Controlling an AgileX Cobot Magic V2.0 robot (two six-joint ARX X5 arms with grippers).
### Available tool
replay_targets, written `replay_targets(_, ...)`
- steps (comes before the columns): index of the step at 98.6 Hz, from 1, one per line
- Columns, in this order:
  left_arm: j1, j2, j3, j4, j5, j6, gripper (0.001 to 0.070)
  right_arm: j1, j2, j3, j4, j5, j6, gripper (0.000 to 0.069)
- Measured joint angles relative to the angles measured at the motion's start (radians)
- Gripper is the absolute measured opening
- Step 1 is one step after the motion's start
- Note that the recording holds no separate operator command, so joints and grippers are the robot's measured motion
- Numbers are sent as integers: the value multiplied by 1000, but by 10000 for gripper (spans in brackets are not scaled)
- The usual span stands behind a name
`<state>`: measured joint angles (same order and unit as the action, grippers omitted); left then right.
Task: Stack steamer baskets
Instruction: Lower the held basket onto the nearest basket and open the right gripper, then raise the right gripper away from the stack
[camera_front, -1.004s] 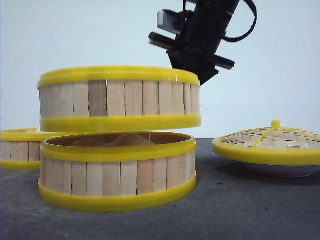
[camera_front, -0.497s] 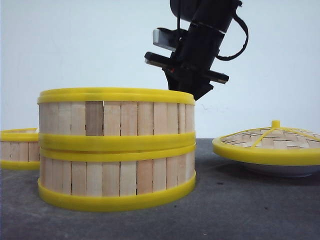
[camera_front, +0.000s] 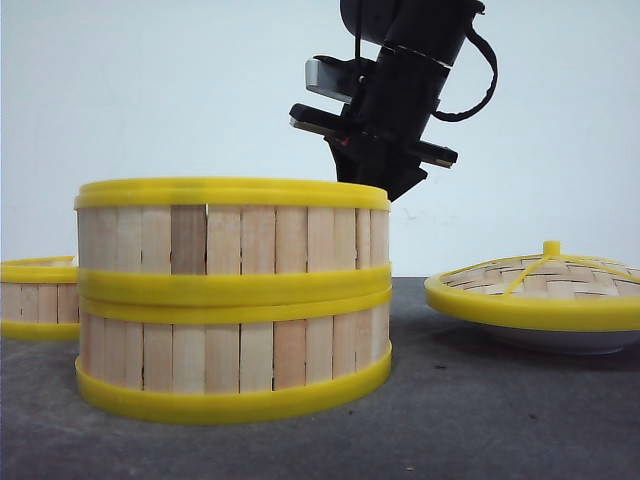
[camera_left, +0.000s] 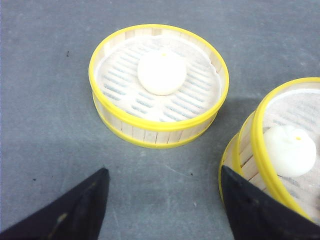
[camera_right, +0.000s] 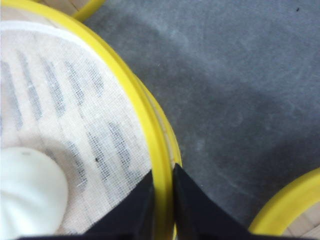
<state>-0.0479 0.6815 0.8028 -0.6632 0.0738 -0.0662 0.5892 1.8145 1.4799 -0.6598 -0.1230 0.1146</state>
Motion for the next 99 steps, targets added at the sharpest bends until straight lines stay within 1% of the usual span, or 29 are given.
replay_targets(4,0,0,0,0,0,0,428,2,0,0,-6,-5,0,117)
replay_targets(14,0,9,0,5,0,-1,428,6,-1,0,-10,-8,1,291)
replay_targets(19,0,24,0,15,0,-1,428,6,-6,0,-9,-8,1,347)
replay_targets(23,2,41,0,27,0,-2,428,6,-15,0,-9,-8,1,367)
replay_targets(35,26,130,9,83,0,-6,428,6,-87,0,-18,-7,0,387)
replay_targets(49,60,275,62,158,-1,-6,425,6,-242,0,-68,-3,-13,390)
replay_targets(66,114,464,137,252,-3,-6,424,-24,-435,0,-182,81,-43,390)
replay_targets(83,158,661,159,299,-4,-7,424,-127,-598,-5,-329,164,-64,390)
replay_targets(99,175,809,224,342,-4,-9,423,-255,-745,-93,-385,179,-67,390)
